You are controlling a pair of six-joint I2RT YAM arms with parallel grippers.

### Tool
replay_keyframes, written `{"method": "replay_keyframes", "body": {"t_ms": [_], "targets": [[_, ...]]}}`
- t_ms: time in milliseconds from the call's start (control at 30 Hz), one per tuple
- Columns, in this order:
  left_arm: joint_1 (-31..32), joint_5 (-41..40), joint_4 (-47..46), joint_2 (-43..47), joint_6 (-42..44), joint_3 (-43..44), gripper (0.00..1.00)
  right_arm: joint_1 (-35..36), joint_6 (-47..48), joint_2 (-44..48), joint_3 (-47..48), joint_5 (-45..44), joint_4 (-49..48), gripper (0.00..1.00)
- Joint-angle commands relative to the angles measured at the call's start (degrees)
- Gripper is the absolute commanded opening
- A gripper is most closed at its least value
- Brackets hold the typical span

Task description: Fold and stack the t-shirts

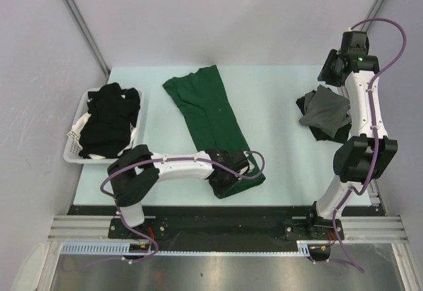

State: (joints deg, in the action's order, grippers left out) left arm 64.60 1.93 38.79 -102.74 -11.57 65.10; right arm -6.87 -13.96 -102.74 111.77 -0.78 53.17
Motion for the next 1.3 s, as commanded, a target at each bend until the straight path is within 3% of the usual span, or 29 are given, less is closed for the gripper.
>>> {"method": "replay_keyframes", "body": {"t_ms": [0, 333, 700, 800, 900, 1267], "targets": [[0.35, 1.76, 6.21, 5.70, -3.28, -4.27, 0.00, -0.25, -0.99, 0.35, 0.12, 0.16, -3.86, 0.38], [0.27, -1.75, 13.59, 10.45, -8.37, -10.16, 0.00, 0.54, -3.53, -3.78, 1.52, 4.82, -7.46, 0.37], [-1.05, -10.98, 20.80, 10.45, -15.14, -12.20, 0.00, 6.34, -4.06, -15.38, 14.60, 6.05, -4.04, 0.36], [-1.40, -12.30, 21.24, 10.63, -15.58, -9.48, 0.10, 6.70, -4.06, -17.40, 17.69, 6.14, -3.16, 0.37], [-1.49, -12.31, 22.03, 10.98, -15.32, -5.53, 0.28, 6.70, -4.06, -18.37, 19.01, 6.22, -2.63, 0.37], [-1.40, -11.60, 27.84, 8.88, -12.42, 10.74, 0.35, 6.70, -3.97, -18.73, 18.31, 6.40, -2.63, 0.37]]}}
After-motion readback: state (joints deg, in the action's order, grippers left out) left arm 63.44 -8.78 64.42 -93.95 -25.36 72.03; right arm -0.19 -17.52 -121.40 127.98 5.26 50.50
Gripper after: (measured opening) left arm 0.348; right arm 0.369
